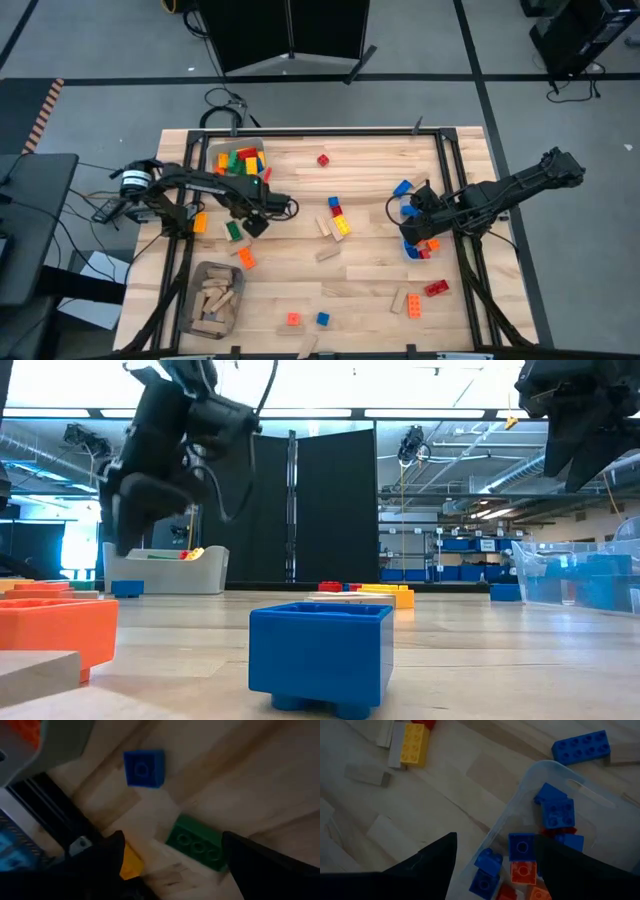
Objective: Sort blocks by size
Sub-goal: Put the large green game piece into the gray bin
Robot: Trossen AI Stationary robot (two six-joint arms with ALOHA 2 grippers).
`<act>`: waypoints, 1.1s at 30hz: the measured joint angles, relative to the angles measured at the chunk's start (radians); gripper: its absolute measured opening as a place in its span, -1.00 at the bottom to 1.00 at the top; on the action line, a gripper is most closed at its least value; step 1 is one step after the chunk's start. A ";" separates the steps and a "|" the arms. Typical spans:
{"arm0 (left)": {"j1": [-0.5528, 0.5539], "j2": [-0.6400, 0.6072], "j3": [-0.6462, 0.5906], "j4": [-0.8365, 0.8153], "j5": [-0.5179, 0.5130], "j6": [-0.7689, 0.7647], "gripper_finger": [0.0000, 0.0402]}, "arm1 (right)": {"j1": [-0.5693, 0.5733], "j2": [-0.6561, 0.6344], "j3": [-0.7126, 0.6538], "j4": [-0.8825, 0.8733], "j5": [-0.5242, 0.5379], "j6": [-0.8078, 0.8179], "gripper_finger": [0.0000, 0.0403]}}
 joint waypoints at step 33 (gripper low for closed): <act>0.009 0.007 -0.160 0.186 0.039 0.324 0.68 | 0.000 0.000 0.000 0.141 0.001 0.046 0.35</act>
